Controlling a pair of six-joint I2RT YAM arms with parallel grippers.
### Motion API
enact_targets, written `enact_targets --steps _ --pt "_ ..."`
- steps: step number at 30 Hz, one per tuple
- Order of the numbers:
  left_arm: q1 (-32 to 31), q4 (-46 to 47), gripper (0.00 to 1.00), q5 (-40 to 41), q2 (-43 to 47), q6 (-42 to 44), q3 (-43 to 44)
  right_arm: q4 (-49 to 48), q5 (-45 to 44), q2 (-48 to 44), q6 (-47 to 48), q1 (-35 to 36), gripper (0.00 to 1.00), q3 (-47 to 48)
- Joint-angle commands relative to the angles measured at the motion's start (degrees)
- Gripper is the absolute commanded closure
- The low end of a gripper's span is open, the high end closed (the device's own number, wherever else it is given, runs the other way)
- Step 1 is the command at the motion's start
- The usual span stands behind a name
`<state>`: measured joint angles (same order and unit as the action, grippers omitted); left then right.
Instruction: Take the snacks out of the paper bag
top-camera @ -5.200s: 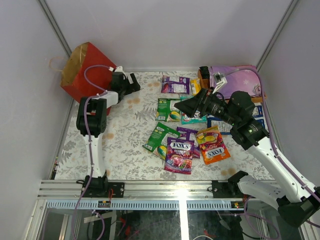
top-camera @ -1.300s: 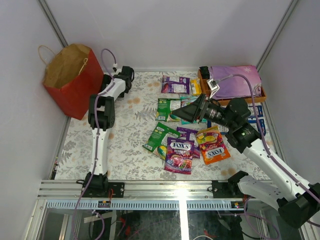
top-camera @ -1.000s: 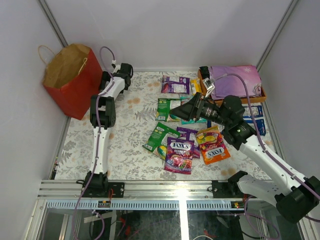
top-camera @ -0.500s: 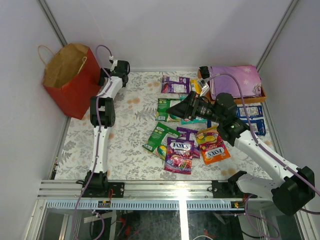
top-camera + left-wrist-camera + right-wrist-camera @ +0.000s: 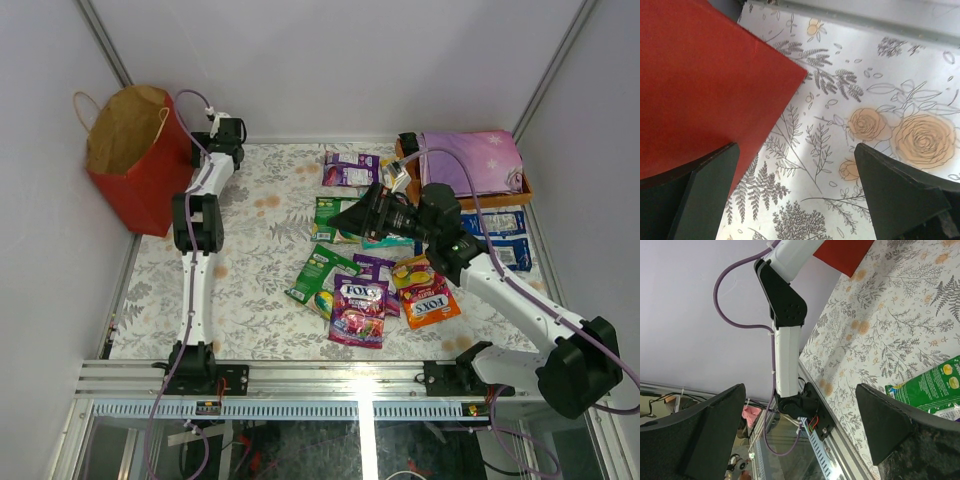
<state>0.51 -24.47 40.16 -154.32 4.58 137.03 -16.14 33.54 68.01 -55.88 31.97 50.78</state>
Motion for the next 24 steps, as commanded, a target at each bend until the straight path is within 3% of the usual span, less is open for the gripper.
enact_targets --steps 1,4,7,14,19,24 --pt "0.5 8.4 0.00 -2.7 1.0 1.6 2.3 0.2 -1.1 -0.3 2.9 0.5 0.01 3.0" --pt "-0.2 8.6 0.00 -8.9 6.4 -0.7 -1.0 6.0 -6.4 -1.9 7.0 1.3 0.01 2.9" --pt "-2.1 10.4 0.00 -19.2 17.5 -3.8 -12.0 9.3 -10.9 -4.1 9.0 1.4 0.01 1.1" --pt "-4.9 29.6 0.00 -49.9 53.7 -25.1 -54.8 19.4 -15.9 -10.1 14.0 1.3 0.01 -0.4" --pt "-9.8 39.4 0.00 -59.9 72.6 -30.4 -79.6 24.4 -18.6 -17.0 16.1 1.1 0.01 -4.7" --pt "-16.3 29.2 0.00 -62.0 79.0 -31.1 -87.3 25.4 -16.6 -19.0 15.9 0.9 0.01 -9.9"
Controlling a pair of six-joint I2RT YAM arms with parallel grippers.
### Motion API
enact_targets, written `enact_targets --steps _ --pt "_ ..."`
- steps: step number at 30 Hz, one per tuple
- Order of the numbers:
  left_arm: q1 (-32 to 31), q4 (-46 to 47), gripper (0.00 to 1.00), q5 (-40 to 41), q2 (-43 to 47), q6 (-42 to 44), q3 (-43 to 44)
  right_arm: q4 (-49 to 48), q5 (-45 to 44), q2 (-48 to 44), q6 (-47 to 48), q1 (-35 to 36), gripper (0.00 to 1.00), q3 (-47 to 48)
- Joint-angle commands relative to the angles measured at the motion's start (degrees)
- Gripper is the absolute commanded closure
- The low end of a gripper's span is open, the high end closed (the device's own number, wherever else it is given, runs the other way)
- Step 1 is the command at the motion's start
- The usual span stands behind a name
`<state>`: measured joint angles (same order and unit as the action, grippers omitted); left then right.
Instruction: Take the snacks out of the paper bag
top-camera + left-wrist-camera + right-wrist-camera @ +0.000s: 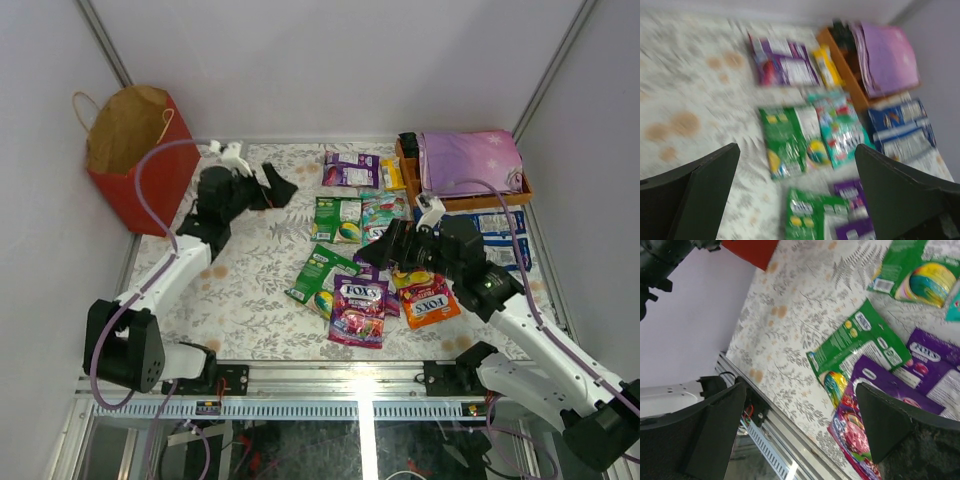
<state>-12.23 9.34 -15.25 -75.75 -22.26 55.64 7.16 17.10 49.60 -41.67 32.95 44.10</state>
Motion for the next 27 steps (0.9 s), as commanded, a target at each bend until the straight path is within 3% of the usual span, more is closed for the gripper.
enact_targets --steps 1,4,9,18,27 --pt "-4.3 -4.2 0.00 -6.8 1.4 -5.6 -8.6 1.7 -0.1 -0.8 1.2 -0.2 0.01 -4.4" --pt "-5.3 0.1 0.02 -7.1 4.5 -7.0 -17.5 0.7 0.1 -1.3 -0.1 -0.2 0.01 -6.1" --pt "-5.3 6.0 0.17 -5.5 2.2 -6.7 -25.5 0.9 -0.9 -1.4 0.9 -0.2 0.01 -5.7" --pt "-7.0 9.0 0.41 -13.4 -8.5 -4.1 -24.7 1.2 -0.8 -1.1 1.4 -0.2 0.01 -5.5" --pt "-8.1 10.5 0.49 -12.7 -11.2 -5.7 -26.7 1.4 -0.8 -1.2 1.4 -0.2 0.01 -5.5"
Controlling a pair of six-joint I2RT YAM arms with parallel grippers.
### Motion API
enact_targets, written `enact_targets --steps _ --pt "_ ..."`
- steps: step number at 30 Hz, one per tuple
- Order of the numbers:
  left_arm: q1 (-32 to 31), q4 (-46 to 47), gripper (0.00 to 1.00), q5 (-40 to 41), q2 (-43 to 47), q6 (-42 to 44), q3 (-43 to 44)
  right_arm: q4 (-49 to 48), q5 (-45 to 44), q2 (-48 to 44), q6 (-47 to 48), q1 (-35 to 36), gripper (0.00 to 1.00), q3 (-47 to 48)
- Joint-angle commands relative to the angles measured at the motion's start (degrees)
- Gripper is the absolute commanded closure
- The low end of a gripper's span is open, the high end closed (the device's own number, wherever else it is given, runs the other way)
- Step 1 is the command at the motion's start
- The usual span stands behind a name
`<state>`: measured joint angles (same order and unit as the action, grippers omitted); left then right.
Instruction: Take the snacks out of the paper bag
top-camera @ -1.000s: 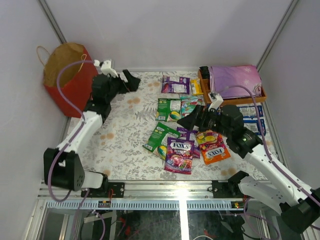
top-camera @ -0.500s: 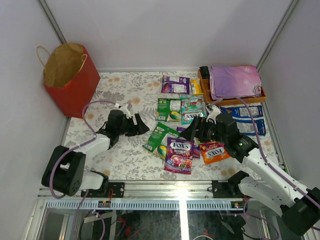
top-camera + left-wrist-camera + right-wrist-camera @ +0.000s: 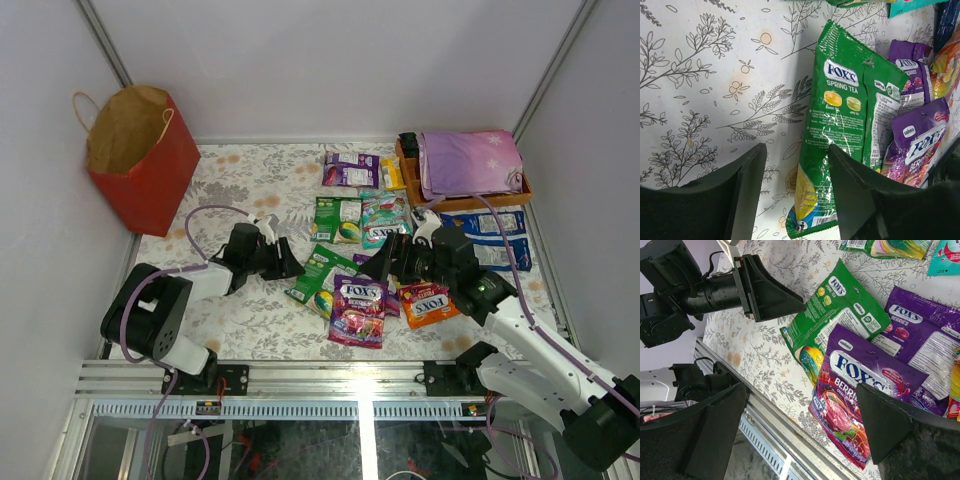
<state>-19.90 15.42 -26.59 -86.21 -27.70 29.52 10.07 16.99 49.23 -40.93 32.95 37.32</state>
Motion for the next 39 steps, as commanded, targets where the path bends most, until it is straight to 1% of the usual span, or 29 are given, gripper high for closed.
enact_targets --steps 1,2,5,10,12,13,17,22,26,30,35,39 --pt "-0.5 4.7 0.51 -1.5 -0.8 -0.5 -0.8 -1.6 -0.5 -0.7 0.6 -0.2 0.01 1.3" --pt "-0.6 5.0 0.54 -1.7 -0.9 -0.8 -0.9 -1.6 -0.4 -0.6 0.7 -0.2 0.01 1.3" --pt "-0.7 5.3 0.71 -2.2 -1.0 -1.6 -1.0 -1.5 -0.2 -0.6 0.7 -0.2 0.01 1.4" --pt "-1.2 7.2 0.88 -4.2 -1.2 -3.3 -2.4 -1.2 -0.3 -1.2 0.7 -0.1 0.01 1.1" --pt "-1.2 7.5 0.99 -3.8 -0.7 -3.5 -3.1 -1.0 -0.4 -1.0 0.8 -0.2 0.01 1.0" --pt "-1.2 7.1 1.00 -3.2 -0.3 -3.5 -3.4 -0.9 -0.5 -0.9 1.0 -0.2 0.01 1.1" --pt "-1.2 4.0 1.00 0.9 2.2 -3.4 -3.8 -0.8 -0.4 -0.2 1.4 -0.2 0.01 1.4" --pt "-1.1 -2.7 1.00 11.1 7.5 -4.5 -4.0 -1.0 0.0 0.5 1.7 -0.2 0.01 2.1" --pt "-1.1 -8.9 1.00 19.6 14.2 -5.7 -3.8 -1.1 0.0 0.9 2.0 -0.2 0.01 2.1" --pt "-1.0 -14.1 1.00 25.5 18.7 -6.0 -3.1 -1.5 0.5 1.2 2.0 -0.2 0.01 1.8" --pt "-0.8 -17.8 1.00 30.2 21.0 -6.3 -1.9 -1.8 0.6 1.3 2.1 -0.2 0.01 1.7" --pt "-0.4 -18.1 1.00 33.0 19.9 -7.3 -1.4 -2.0 1.0 1.6 2.3 -0.1 0.01 1.5"
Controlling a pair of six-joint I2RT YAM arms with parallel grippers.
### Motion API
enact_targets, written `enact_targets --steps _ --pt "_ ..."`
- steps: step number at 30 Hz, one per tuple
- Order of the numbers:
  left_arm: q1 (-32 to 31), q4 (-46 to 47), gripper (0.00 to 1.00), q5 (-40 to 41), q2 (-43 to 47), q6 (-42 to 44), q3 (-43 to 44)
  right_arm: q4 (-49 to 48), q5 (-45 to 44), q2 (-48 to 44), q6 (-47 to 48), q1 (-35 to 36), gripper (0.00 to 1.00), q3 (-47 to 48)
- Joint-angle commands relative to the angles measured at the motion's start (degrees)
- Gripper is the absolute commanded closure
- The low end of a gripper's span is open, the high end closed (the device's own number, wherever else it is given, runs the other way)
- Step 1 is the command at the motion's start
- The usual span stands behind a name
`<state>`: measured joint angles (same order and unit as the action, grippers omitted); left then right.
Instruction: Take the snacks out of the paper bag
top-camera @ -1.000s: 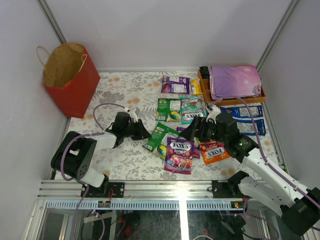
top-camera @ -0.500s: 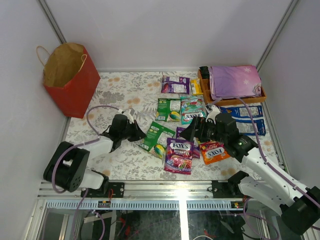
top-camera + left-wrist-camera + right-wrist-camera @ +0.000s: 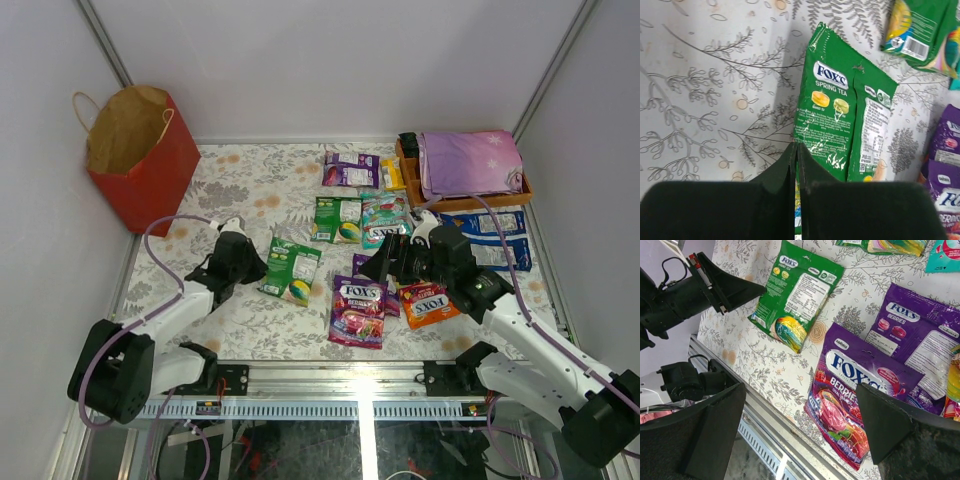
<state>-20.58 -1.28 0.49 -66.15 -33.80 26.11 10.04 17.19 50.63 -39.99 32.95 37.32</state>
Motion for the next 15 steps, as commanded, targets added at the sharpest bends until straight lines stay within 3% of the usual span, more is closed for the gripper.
enact_targets --steps 1,15 --pt "0.4 -0.8 1.00 6.6 -0.6 -1.4 2.1 -2.1 0.9 0.3 1.3 -0.2 0.01 1.5" --pt "5.9 -1.7 1.00 18.4 -7.2 -1.8 9.6 -0.8 0.5 -0.7 2.0 -0.2 0.01 1.5"
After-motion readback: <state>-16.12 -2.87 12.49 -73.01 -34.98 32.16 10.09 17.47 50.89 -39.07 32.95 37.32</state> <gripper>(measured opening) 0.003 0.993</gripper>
